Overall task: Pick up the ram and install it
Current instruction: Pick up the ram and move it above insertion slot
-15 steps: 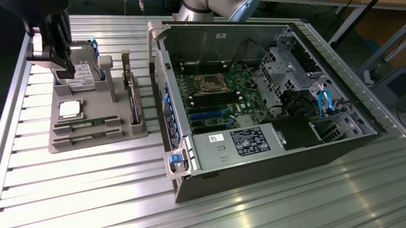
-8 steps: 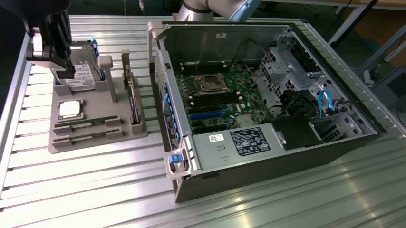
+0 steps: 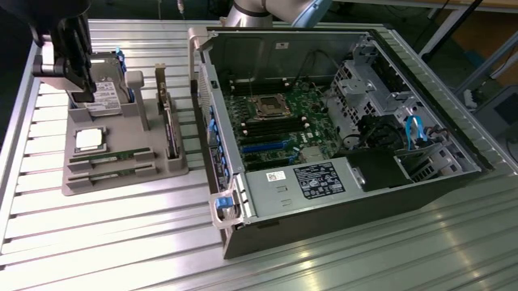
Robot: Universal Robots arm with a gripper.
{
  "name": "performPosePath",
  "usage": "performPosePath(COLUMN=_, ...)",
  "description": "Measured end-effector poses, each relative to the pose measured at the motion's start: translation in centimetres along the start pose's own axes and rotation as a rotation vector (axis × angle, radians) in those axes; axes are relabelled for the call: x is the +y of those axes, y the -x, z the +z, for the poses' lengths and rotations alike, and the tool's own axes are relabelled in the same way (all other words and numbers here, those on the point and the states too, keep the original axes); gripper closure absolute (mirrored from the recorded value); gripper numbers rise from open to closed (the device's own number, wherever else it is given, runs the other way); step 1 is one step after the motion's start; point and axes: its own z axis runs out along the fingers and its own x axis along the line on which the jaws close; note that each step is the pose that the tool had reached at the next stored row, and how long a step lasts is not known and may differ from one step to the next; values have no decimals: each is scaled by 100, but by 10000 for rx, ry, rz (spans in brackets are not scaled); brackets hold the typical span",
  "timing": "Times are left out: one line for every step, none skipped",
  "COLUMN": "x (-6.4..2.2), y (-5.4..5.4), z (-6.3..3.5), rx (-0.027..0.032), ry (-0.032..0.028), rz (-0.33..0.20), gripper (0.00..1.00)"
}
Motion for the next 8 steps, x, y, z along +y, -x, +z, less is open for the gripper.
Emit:
performPosePath(x=0, y=-1, z=0, rx=1, ry=-8, rz=-115, gripper=75)
performPosePath(x=0, y=-1, z=0, rx=3, ry=-12, rz=-198, gripper=75)
performPosePath(x=0, y=-1, z=0, rx=3, ry=-12, rz=-206, gripper=75)
performPosePath(x=0, y=0, z=0, rx=3, ry=-13, rz=-205, gripper=75)
performPosePath(x=0, y=0, z=0, rx=3, ry=-13, rz=-206, gripper=75)
performPosePath(x=1, y=-1, z=7, rx=0, ry=-15, rz=-207, gripper=75)
performPosePath(x=0, y=1, z=29, rx=-15, ry=-19, rz=-214, gripper=75)
performPosePath(x=0, y=1, z=51, rx=-24, ry=-25, rz=-230, gripper=75)
